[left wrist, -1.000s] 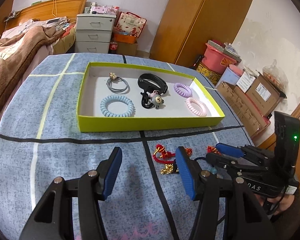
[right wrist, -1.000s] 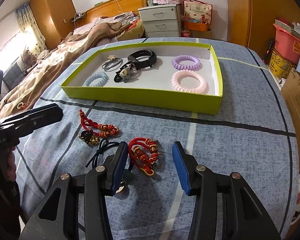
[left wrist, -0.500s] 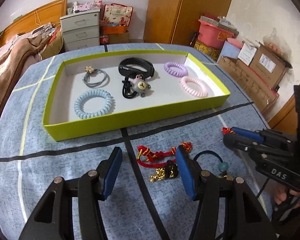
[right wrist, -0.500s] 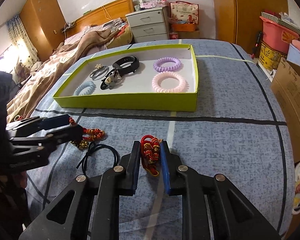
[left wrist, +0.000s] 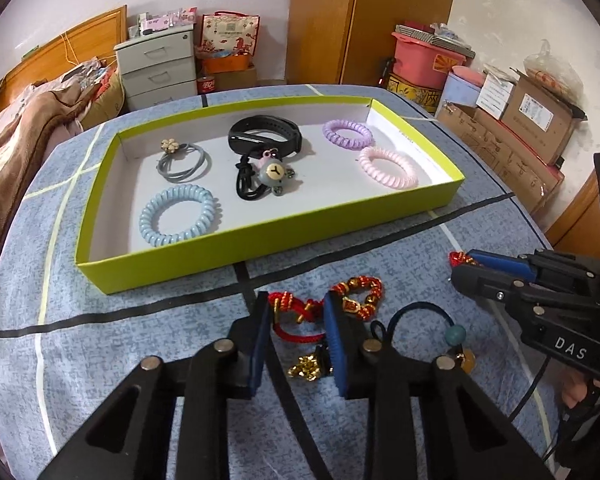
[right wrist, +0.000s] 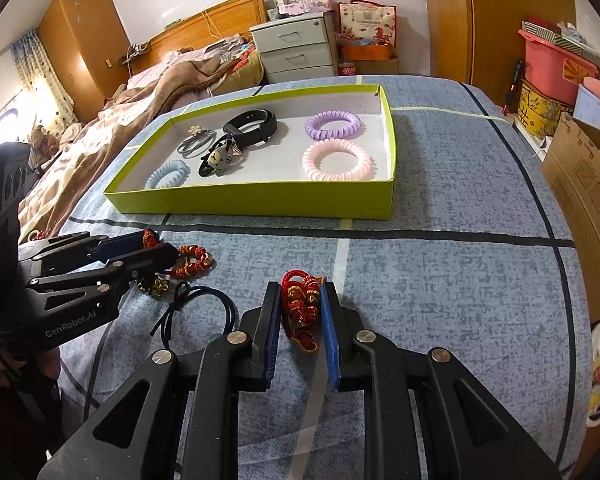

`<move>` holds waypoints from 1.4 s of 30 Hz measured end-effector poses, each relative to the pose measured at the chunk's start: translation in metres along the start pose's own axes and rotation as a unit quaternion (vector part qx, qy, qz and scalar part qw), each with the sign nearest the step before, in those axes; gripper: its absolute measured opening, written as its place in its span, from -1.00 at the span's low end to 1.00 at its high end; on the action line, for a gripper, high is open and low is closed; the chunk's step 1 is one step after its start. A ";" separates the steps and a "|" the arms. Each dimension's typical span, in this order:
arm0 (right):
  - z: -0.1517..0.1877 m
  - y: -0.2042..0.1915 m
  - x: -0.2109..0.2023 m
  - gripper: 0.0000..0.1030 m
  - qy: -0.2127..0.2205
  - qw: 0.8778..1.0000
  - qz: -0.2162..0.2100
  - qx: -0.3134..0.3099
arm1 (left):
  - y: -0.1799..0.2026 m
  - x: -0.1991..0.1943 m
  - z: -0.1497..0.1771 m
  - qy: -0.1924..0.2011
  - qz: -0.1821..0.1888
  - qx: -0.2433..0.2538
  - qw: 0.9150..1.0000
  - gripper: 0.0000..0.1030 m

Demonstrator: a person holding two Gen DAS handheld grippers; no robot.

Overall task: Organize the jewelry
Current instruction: 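Carry both red charms into the tray and open both tools to release them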

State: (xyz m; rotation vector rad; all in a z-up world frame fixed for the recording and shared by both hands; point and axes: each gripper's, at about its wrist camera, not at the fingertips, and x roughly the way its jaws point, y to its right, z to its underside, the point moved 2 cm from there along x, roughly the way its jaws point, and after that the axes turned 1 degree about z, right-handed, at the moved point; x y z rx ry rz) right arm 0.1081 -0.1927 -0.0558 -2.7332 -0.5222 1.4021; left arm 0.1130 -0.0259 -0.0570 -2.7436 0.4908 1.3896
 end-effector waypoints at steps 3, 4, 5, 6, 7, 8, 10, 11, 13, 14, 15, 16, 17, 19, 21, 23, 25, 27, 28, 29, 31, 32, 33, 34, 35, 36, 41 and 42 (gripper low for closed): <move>0.000 0.000 0.000 -0.61 0.001 1.000 0.002 -0.001 | 0.003 0.000 0.000 -0.001 0.003 0.005 1.000 -0.75; 0.000 0.000 0.000 -0.61 0.001 1.000 0.002 -0.001 | 0.003 0.000 0.000 0.001 0.003 0.005 1.000 -0.76; 0.000 0.000 0.000 -0.61 0.002 1.000 0.002 -0.001 | 0.003 -0.001 0.000 0.003 0.006 0.004 1.000 -0.77; 0.000 0.000 0.000 -0.61 0.002 1.000 0.003 0.000 | 0.002 -0.002 0.000 0.006 0.009 -0.001 1.000 -0.77; 0.000 0.000 0.000 -0.61 0.001 1.000 0.003 0.000 | 0.000 -0.003 -0.001 0.011 0.010 -0.005 1.000 -0.78; 0.000 0.000 0.000 -0.61 0.001 1.000 0.002 0.001 | -0.001 -0.005 -0.001 0.013 0.012 -0.008 1.000 -0.78; 0.000 0.001 0.000 -0.61 0.001 1.000 0.003 0.002 | -0.006 -0.008 -0.002 0.019 0.015 -0.020 1.000 -0.78; 0.000 0.001 -0.001 -0.61 0.002 1.000 0.003 0.002 | -0.007 -0.010 -0.002 0.022 0.016 -0.021 0.999 -0.78; -0.001 0.001 -0.003 -0.61 0.006 1.000 0.001 0.001 | -0.008 -0.015 -0.003 0.033 0.018 -0.023 0.999 -0.78; -0.001 0.001 -0.005 -0.61 0.010 1.000 0.002 0.001 | -0.009 -0.018 -0.003 0.039 0.024 -0.025 0.999 -0.78; -0.001 0.002 -0.007 -0.61 0.012 1.000 0.002 0.001 | -0.010 -0.021 -0.004 0.043 0.026 -0.027 0.998 -0.78; -0.002 0.002 -0.008 -0.61 0.013 1.000 0.001 0.001 | -0.011 -0.024 -0.005 0.048 0.026 -0.030 0.998 -0.78; -0.003 0.003 -0.010 -0.61 0.015 1.000 0.001 0.001 | -0.012 -0.026 -0.006 0.052 0.029 -0.031 0.998 -0.78; -0.004 0.002 -0.013 -0.61 0.019 1.000 0.002 0.000 | -0.013 -0.031 -0.009 0.058 0.034 -0.036 0.997 -0.78; -0.005 0.002 -0.017 -0.61 0.022 1.000 0.001 -0.002 | -0.015 -0.035 -0.012 0.064 0.035 -0.038 0.997 -0.78; -0.007 0.001 -0.019 -0.61 0.024 1.000 0.001 -0.002 | -0.017 -0.040 -0.014 0.071 0.033 -0.037 0.996 -0.78; -0.009 0.001 -0.021 -0.61 0.027 1.000 0.000 -0.001 | -0.021 -0.045 -0.017 0.077 0.040 -0.045 0.995 -0.78; -0.012 0.001 -0.024 -0.61 0.031 1.000 -0.002 -0.001 | -0.025 -0.049 -0.021 0.082 0.041 -0.049 0.995 -0.78; -0.014 0.000 -0.026 -0.61 0.034 0.999 -0.003 -0.002 | -0.028 -0.052 -0.024 0.085 0.036 -0.049 0.995 -0.78; -0.017 -0.002 -0.028 -0.61 0.037 0.999 -0.003 -0.004 | -0.031 -0.053 -0.027 0.087 0.034 -0.049 0.994 -0.78; -0.025 -0.005 -0.031 -0.61 0.044 0.999 -0.004 -0.008 | -0.039 -0.056 -0.034 0.090 0.035 -0.058 0.994 -0.78; -0.029 -0.007 -0.033 -0.61 0.048 0.999 -0.006 -0.009 | -0.043 -0.056 -0.038 0.092 0.035 -0.061 0.993 -0.78; -0.035 -0.009 -0.033 -0.61 0.051 0.999 -0.006 -0.012 | -0.046 -0.057 -0.041 0.092 0.032 -0.063 0.993 -0.78; -0.041 -0.012 -0.034 -0.61 0.055 0.998 -0.005 -0.016 | -0.050 -0.056 -0.044 0.092 0.028 -0.065 0.993 -0.78; -0.045 -0.014 -0.034 -0.61 0.057 0.998 -0.006 -0.019 | -0.053 -0.056 -0.047 0.092 0.027 -0.065 0.993 -0.78; -0.053 -0.016 -0.033 -0.61 0.060 0.998 -0.010 -0.022 | -0.056 -0.055 -0.050 0.091 0.028 -0.068 0.993 -0.78; -0.081 -0.021 -0.019 -0.61 0.061 0.998 -0.005 -0.033 | -0.073 -0.045 -0.066 0.085 0.009 -0.077 0.993 -0.78; -0.087 -0.022 -0.014 -0.61 0.060 0.998 -0.003 -0.035 | -0.075 -0.043 -0.068 0.086 0.009 -0.078 0.993 -0.78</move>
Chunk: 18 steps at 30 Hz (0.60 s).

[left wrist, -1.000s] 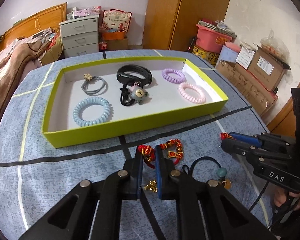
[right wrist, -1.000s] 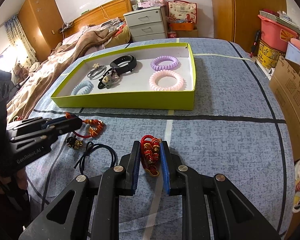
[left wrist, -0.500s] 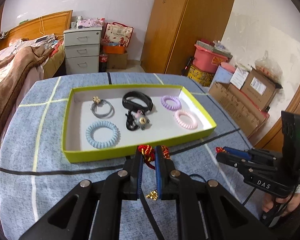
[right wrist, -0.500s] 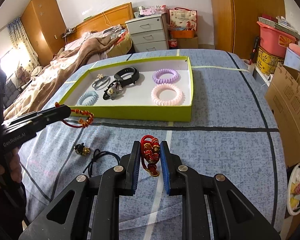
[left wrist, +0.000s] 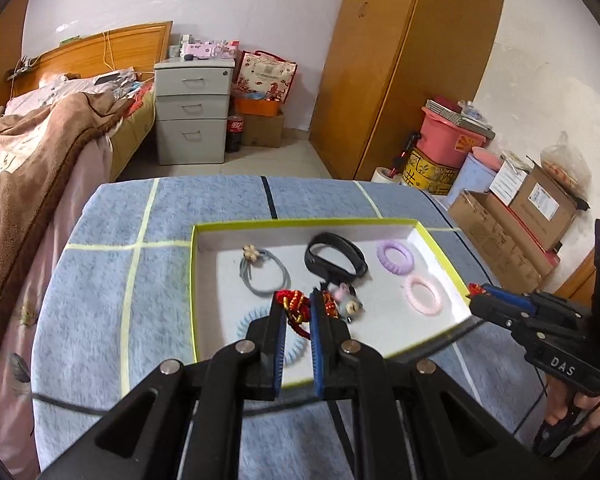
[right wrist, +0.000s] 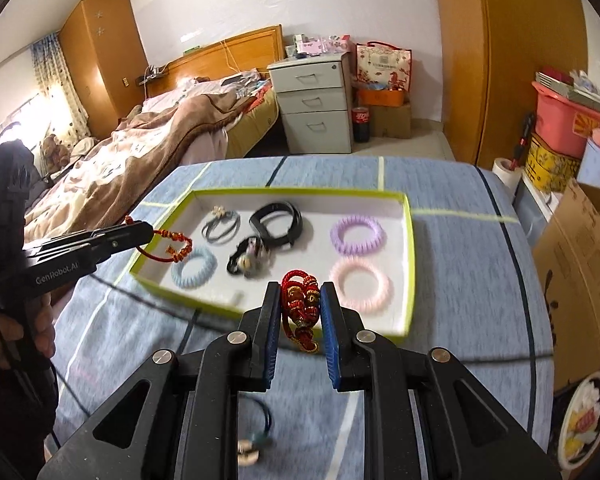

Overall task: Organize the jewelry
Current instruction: 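Carry both red charms into the tray and open both tools to release them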

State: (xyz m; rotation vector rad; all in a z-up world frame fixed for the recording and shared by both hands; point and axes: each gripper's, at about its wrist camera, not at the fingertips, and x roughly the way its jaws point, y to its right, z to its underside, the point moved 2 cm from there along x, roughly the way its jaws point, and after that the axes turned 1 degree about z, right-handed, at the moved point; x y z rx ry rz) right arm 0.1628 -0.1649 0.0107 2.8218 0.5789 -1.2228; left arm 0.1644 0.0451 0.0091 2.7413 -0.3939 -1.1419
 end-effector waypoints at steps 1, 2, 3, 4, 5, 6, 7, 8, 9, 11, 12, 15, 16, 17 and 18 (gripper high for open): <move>-0.004 0.000 0.005 -0.61 -0.003 1.000 0.002 -0.002 | -0.002 0.003 -0.003 0.000 0.000 -0.003 1.000 -0.77; -0.008 0.000 0.010 -0.61 -0.005 1.000 0.004 -0.004 | -0.003 0.008 -0.006 -0.002 0.002 -0.005 1.000 -0.77; -0.013 0.001 0.018 -0.61 -0.009 1.000 0.004 -0.007 | -0.005 0.013 -0.008 -0.006 0.005 -0.007 1.000 -0.77; -0.015 0.002 0.022 -0.61 -0.012 1.000 0.005 -0.008 | -0.007 0.017 -0.008 -0.010 0.003 -0.009 1.000 -0.77; -0.017 0.002 0.028 -0.61 -0.017 1.000 0.005 -0.008 | -0.007 0.022 -0.009 -0.016 0.000 -0.005 1.000 -0.77; -0.020 0.004 0.036 -0.61 -0.022 1.000 0.008 -0.009 | -0.008 0.027 -0.009 -0.018 -0.003 -0.004 1.000 -0.77; -0.020 0.005 0.040 -0.61 -0.026 1.000 0.010 -0.010 | -0.010 0.032 -0.009 -0.022 -0.002 -0.008 1.000 -0.77; -0.021 0.007 0.047 -0.61 -0.031 0.999 0.011 -0.010 | -0.013 0.037 -0.010 -0.025 0.001 -0.014 1.000 -0.77; -0.021 0.009 0.056 -0.61 -0.040 0.999 0.011 -0.010 | -0.015 0.041 -0.010 -0.028 0.001 -0.020 0.999 -0.77; -0.022 0.011 0.066 -0.61 -0.048 0.999 0.014 -0.013 | -0.017 0.050 -0.009 -0.036 -0.005 -0.021 0.999 -0.77; -0.022 0.012 0.070 -0.61 -0.051 0.999 0.013 -0.014 | -0.017 0.054 -0.008 -0.039 -0.007 -0.018 0.999 -0.77; -0.022 0.015 0.081 -0.61 -0.060 0.998 0.009 -0.014 | -0.017 0.064 -0.005 -0.049 -0.005 -0.020 0.999 -0.77; -0.022 0.015 0.083 -0.61 -0.063 0.998 0.008 -0.015 | -0.018 0.065 -0.004 -0.050 -0.005 -0.022 0.998 -0.77; -0.021 0.016 0.085 -0.61 -0.065 0.998 0.008 -0.017 | -0.018 0.067 -0.004 -0.052 -0.004 -0.025 0.998 -0.77; -0.021 0.016 0.087 -0.61 -0.067 0.998 0.010 -0.019 | -0.019 0.069 -0.003 -0.054 -0.003 -0.027 0.998 -0.77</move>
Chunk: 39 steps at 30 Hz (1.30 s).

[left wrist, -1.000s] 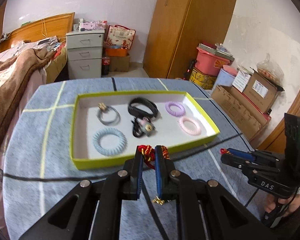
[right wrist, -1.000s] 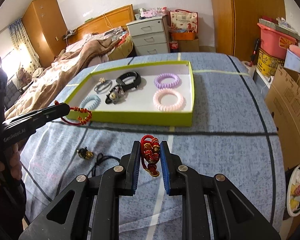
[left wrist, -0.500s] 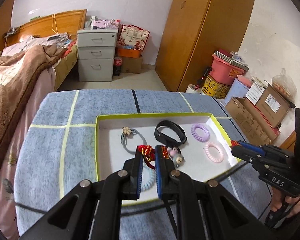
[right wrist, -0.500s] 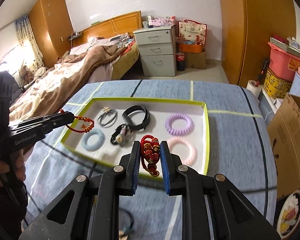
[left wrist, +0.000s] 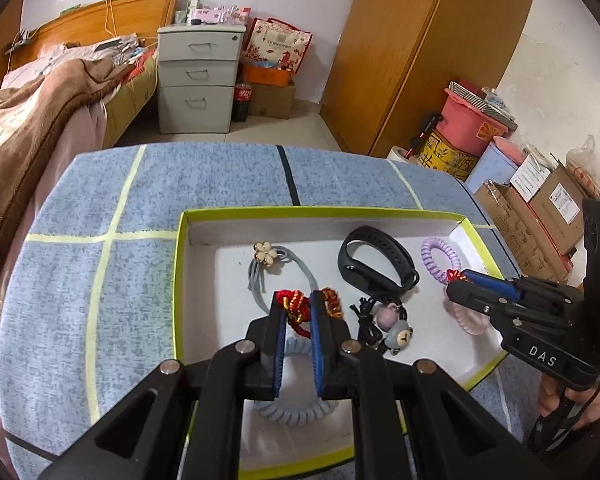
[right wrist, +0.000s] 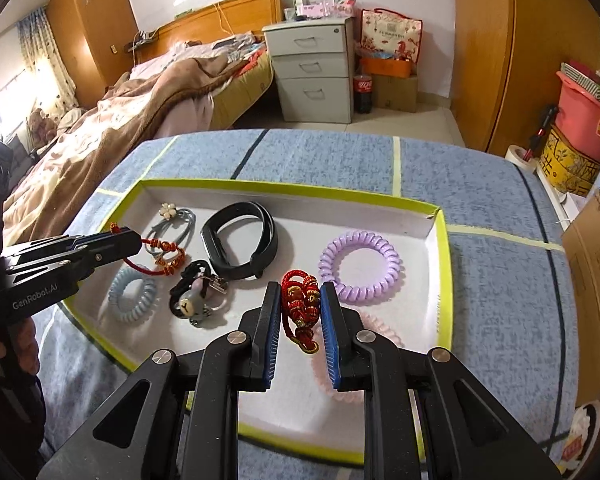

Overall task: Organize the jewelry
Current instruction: 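Carry both red charms into the tray and open both tools to release them, then grasp the teal-bead black tie with the right tool while the left grasps the gold bell charm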

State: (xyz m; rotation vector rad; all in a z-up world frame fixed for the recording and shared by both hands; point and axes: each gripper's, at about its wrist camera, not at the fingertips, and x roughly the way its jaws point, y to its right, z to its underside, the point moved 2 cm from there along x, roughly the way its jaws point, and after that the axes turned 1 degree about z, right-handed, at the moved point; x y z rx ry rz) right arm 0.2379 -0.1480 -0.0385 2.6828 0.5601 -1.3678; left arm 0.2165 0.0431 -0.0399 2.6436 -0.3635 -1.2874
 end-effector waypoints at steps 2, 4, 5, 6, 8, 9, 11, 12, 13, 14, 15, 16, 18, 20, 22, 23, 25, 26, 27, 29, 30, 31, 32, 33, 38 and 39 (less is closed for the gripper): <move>0.000 0.001 0.004 -0.61 -0.003 1.000 0.004 -0.004 | -0.002 0.003 0.001 -0.006 -0.001 -0.002 1.000 -0.77; 0.000 -0.001 0.006 -0.61 -0.004 1.000 0.000 -0.006 | -0.002 0.005 0.003 -0.009 -0.003 -0.003 1.000 -0.77; 0.001 -0.001 0.006 -0.61 -0.004 1.000 0.001 -0.007 | -0.003 0.005 0.004 -0.009 -0.003 -0.003 1.000 -0.76; 0.001 -0.001 0.007 -0.61 -0.004 1.000 0.004 -0.009 | -0.002 0.006 0.004 -0.009 -0.002 -0.003 1.000 -0.76; 0.001 -0.001 0.009 -0.61 -0.007 1.000 0.005 -0.011 | -0.003 0.007 0.005 -0.012 0.001 -0.004 1.000 -0.76; 0.000 -0.001 0.010 -0.61 -0.008 1.000 0.006 -0.012 | -0.004 0.007 0.005 -0.012 0.000 -0.008 1.000 -0.76; 0.001 -0.002 0.010 -0.60 -0.008 1.000 0.005 -0.016 | -0.003 0.007 0.006 -0.011 0.000 -0.006 1.000 -0.75; 0.002 -0.003 0.010 -0.60 -0.007 1.000 0.007 -0.018 | -0.003 0.007 0.007 -0.012 0.000 -0.004 1.000 -0.75; 0.001 -0.004 0.010 -0.60 -0.006 1.000 0.008 -0.020 | -0.003 0.007 0.007 -0.013 0.002 -0.005 1.000 -0.74; 0.001 -0.004 0.010 -0.60 -0.006 1.000 0.008 -0.020 | -0.003 0.007 0.007 -0.013 0.004 -0.006 1.000 -0.74; 0.001 -0.004 0.010 -0.60 -0.006 1.000 0.008 -0.020 | -0.003 0.007 0.007 -0.014 0.005 -0.007 1.000 -0.73; 0.001 -0.005 0.010 -0.60 -0.006 1.000 0.007 -0.021 | -0.002 0.007 0.007 -0.015 0.005 -0.006 1.000 -0.69; 0.001 -0.006 0.011 -0.59 -0.007 1.000 0.008 -0.023 | 0.000 0.006 0.007 -0.013 0.006 -0.001 1.000 -0.58; 0.002 -0.007 0.011 -0.57 -0.008 1.000 0.008 -0.022 | 0.002 0.006 0.007 -0.013 0.009 -0.001 1.000 -0.51; 0.001 -0.008 0.011 -0.55 -0.008 1.000 0.007 -0.018 | 0.002 0.005 0.007 -0.014 0.007 -0.001 1.000 -0.50; 0.001 -0.008 0.011 -0.52 -0.007 1.000 0.005 -0.017 | 0.002 0.005 0.007 -0.014 0.006 -0.001 1.000 -0.49; 0.001 -0.007 0.010 -0.44 -0.006 1.000 0.004 -0.015 | 0.002 0.004 0.007 -0.013 0.004 -0.002 1.000 -0.47; 0.000 -0.007 0.010 -0.33 -0.006 1.000 0.004 -0.014 | 0.001 0.004 0.007 -0.014 0.002 -0.002 1.000 -0.38; 0.000 -0.007 0.009 -0.28 -0.005 1.000 0.003 -0.013 | 0.001 0.003 0.008 -0.013 0.001 -0.004 1.000 -0.31; 0.000 -0.007 0.007 -0.25 -0.001 1.000 0.000 -0.011 | 0.001 0.001 0.009 -0.010 -0.005 -0.003 1.000 -0.25; 0.000 -0.007 0.005 -0.25 0.000 1.000 0.000 -0.011 | 0.002 -0.001 0.009 -0.008 -0.009 0.002 1.000 -0.25; 0.000 -0.008 0.005 -0.24 0.002 1.000 0.001 -0.011 | 0.002 -0.001 0.010 -0.008 -0.012 0.003 1.000 -0.24; 0.000 -0.008 0.004 -0.24 0.004 1.000 0.000 -0.011 | 0.003 -0.002 0.010 -0.009 -0.012 0.002 1.000 -0.23; 0.000 -0.008 0.003 -0.24 0.004 1.000 0.001 -0.010 | 0.003 -0.002 0.011 -0.009 -0.012 0.001 1.000 -0.22; 0.001 -0.011 -0.006 -0.24 0.015 1.000 0.001 -0.012 | 0.006 -0.010 0.014 -0.001 -0.015 0.003 1.000 -0.09; 0.001 -0.012 -0.008 -0.24 0.017 1.000 0.000 -0.012 | 0.007 -0.011 0.014 0.000 -0.015 0.001 1.000 -0.09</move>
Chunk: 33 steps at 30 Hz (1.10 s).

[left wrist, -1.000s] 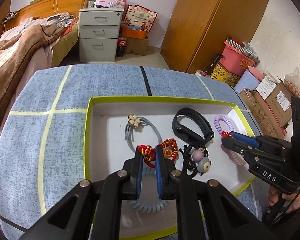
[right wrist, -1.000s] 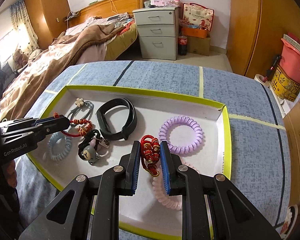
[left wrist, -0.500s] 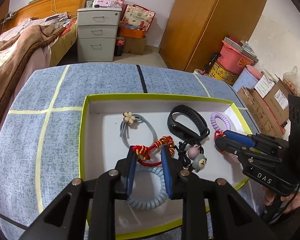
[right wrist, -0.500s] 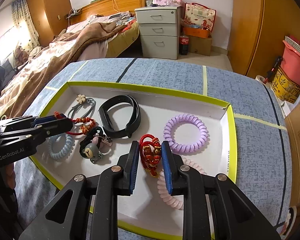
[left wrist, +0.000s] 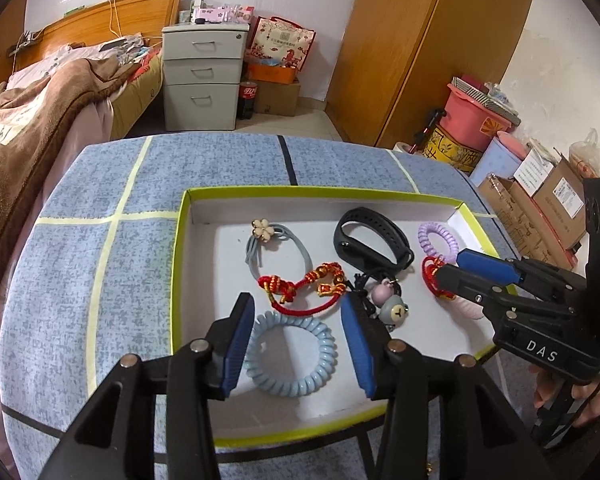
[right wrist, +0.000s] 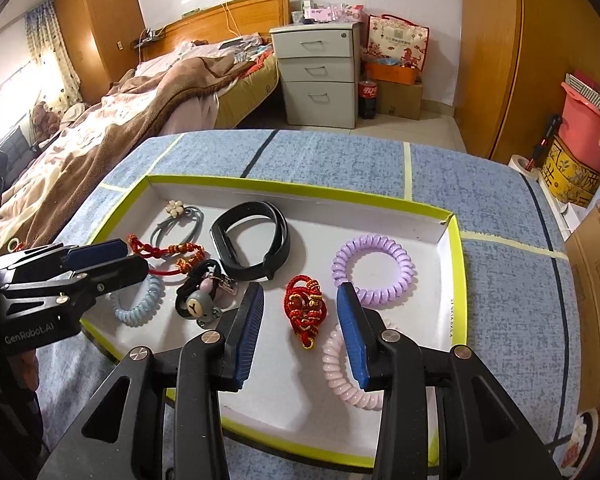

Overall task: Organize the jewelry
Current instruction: 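Grasp the teal-bead black tie with the right tool while the left grasps the gold bell charm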

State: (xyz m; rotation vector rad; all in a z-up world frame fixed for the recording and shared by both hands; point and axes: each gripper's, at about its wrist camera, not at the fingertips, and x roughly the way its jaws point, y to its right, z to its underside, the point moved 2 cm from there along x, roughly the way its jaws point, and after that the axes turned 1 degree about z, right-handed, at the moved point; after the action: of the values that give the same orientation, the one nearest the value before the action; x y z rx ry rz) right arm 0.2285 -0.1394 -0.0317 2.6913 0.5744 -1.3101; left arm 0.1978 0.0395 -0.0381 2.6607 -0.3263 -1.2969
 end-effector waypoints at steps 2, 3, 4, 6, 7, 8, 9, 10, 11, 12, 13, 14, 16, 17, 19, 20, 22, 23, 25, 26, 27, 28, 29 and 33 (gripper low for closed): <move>0.000 -0.002 -0.005 -0.23 0.007 1.000 -0.004 0.001 | 0.001 -0.004 0.002 0.002 -0.008 0.001 1.000 -0.07; 0.000 -0.003 -0.008 -0.23 0.009 1.000 -0.003 0.001 | 0.002 -0.007 0.003 0.006 -0.010 0.004 1.000 -0.06; 0.000 -0.003 -0.009 -0.23 0.010 1.000 -0.002 0.001 | 0.003 -0.009 0.003 0.007 -0.011 0.005 1.000 -0.02; 0.000 -0.004 -0.015 -0.23 0.016 1.000 -0.003 0.005 | 0.004 -0.016 0.005 0.013 -0.012 0.004 1.000 -0.01; 0.001 -0.006 -0.017 -0.23 0.017 1.000 -0.005 0.007 | 0.005 -0.018 0.006 0.015 -0.014 0.006 1.000 0.00; 0.002 -0.006 -0.020 -0.23 0.019 1.000 -0.007 0.010 | 0.005 -0.022 0.008 0.017 -0.017 0.006 1.000 0.00; 0.003 -0.007 -0.022 -0.23 0.021 1.000 -0.008 0.010 | 0.007 -0.026 0.009 0.020 -0.023 0.009 0.999 0.00; 0.004 -0.009 -0.025 -0.23 0.022 1.000 -0.008 0.009 | 0.008 -0.029 0.010 0.024 -0.030 0.014 0.999 0.00; 0.006 -0.010 -0.027 -0.23 0.024 1.000 -0.009 0.009 | 0.010 -0.033 0.012 0.028 -0.036 0.017 0.999 0.00; 0.009 -0.012 -0.031 -0.23 0.026 1.000 -0.010 0.010 | 0.011 -0.037 0.014 0.033 -0.037 0.018 0.999 0.00; 0.011 -0.013 -0.034 -0.23 0.029 0.999 -0.012 0.010 | 0.012 -0.041 0.016 0.036 -0.034 0.017 0.999 0.01; 0.014 -0.015 -0.038 -0.22 0.032 0.999 -0.013 0.011 | 0.013 -0.045 0.018 0.038 -0.031 0.015 0.999 0.01; 0.017 -0.016 -0.045 -0.22 0.036 0.999 -0.016 0.012 | 0.014 -0.051 0.023 0.042 -0.033 0.012 0.998 0.02; 0.020 -0.018 -0.051 -0.22 0.040 0.999 -0.016 0.012 | 0.015 -0.054 0.025 0.044 -0.035 0.011 0.998 0.02; 0.027 -0.021 -0.061 -0.22 0.048 0.999 -0.019 0.010 | 0.017 -0.061 0.031 0.050 -0.035 0.012 0.998 0.03; 0.030 -0.023 -0.066 -0.22 0.049 0.999 -0.020 0.009 | 0.018 -0.065 0.035 0.053 -0.038 0.013 0.998 0.03; 0.040 -0.027 -0.076 -0.22 0.052 0.998 -0.023 0.003 | 0.019 -0.071 0.043 0.058 -0.040 0.012 0.997 0.04; 0.045 -0.028 -0.081 -0.22 0.052 0.998 -0.024 0.001 | 0.018 -0.074 0.048 0.060 -0.041 0.009 0.997 0.04; 0.060 -0.032 -0.091 -0.22 0.055 0.998 -0.028 -0.002 | 0.017 -0.079 0.057 0.060 -0.037 0.002 0.997 0.04; 0.067 -0.033 -0.093 -0.22 0.052 0.998 -0.032 -0.003 | 0.016 -0.081 0.061 0.060 -0.034 0.002 0.998 0.05; 0.074 -0.034 -0.095 -0.22 0.046 0.998 -0.036 -0.004 | 0.016 -0.083 0.066 0.059 -0.030 0.003 0.998 0.05; 0.081 -0.035 -0.097 -0.22 0.043 0.998 -0.039 -0.005 | 0.016 -0.086 0.072 0.060 -0.028 0.003 0.998 0.05; 0.086 -0.036 -0.098 -0.22 0.038 0.999 -0.038 -0.007 | 0.016 -0.088 0.076 0.061 -0.026 0.002 0.998 0.05; 0.103 -0.040 -0.103 -0.21 0.036 0.998 -0.042 -0.008 | 0.012 -0.093 0.089 0.057 -0.021 -0.009 0.998 0.05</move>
State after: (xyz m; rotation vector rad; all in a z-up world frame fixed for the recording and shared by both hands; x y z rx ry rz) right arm 0.0795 -0.1577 -0.0129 2.7387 0.7110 -1.2254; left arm 0.0697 0.0484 -0.0192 2.7268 -0.2420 -1.1467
